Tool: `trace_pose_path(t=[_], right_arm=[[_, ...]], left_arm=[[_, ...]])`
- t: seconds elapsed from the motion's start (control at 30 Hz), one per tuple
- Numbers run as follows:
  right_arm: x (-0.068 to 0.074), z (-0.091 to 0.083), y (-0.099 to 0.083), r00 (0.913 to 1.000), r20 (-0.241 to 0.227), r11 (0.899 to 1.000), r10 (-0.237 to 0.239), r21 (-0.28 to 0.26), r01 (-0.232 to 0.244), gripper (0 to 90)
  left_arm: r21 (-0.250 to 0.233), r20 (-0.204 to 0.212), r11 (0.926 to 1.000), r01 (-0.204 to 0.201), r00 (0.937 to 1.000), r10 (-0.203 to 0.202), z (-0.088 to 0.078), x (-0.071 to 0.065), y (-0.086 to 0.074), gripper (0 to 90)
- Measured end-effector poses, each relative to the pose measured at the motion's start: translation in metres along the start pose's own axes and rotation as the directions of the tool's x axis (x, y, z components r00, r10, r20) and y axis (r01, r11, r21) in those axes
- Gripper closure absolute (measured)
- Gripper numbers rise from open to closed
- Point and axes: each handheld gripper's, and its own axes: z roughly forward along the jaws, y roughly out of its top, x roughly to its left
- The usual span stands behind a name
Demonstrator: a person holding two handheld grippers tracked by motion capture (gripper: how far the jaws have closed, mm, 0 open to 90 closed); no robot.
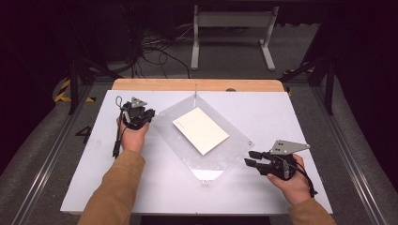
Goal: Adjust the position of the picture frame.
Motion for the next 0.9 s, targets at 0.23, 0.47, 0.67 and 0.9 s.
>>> trace_pose_path(t=[0.23,0.47,0.67,0.9], right_arm=[[-0.031,0.011,-0.006,0.9923,0.107,0.997,0.062,0.043,-0.067,60.1],[-0.053,0.033,0.003,0.991,0.129,0.994,0.034,0.098,-0.047,64.3],[-0.069,0.047,0.006,0.9891,0.147,0.989,-0.014,0.148,-0.008,70.7],[-0.077,0.051,0.008,0.994,0.109,0.988,-0.003,0.151,-0.014,70.8]], left_arm=[[-0.023,-0.006,0.9995,0.023,0.9997,-0.023,-0.005,-0.001,-0.002,64.2],[-0.111,0.07,0.9935,0.025,0.9974,-0.018,-0.044,-0.016,-0.01,51.1],[-0.156,0.166,0.9877,-0.008,0.9855,0.034,-0.069,-0.037,-0.028,50.5],[-0.163,0.248,0.9861,-0.032,0.9661,0.073,-0.088,-0.054,-0.051,50.0]])
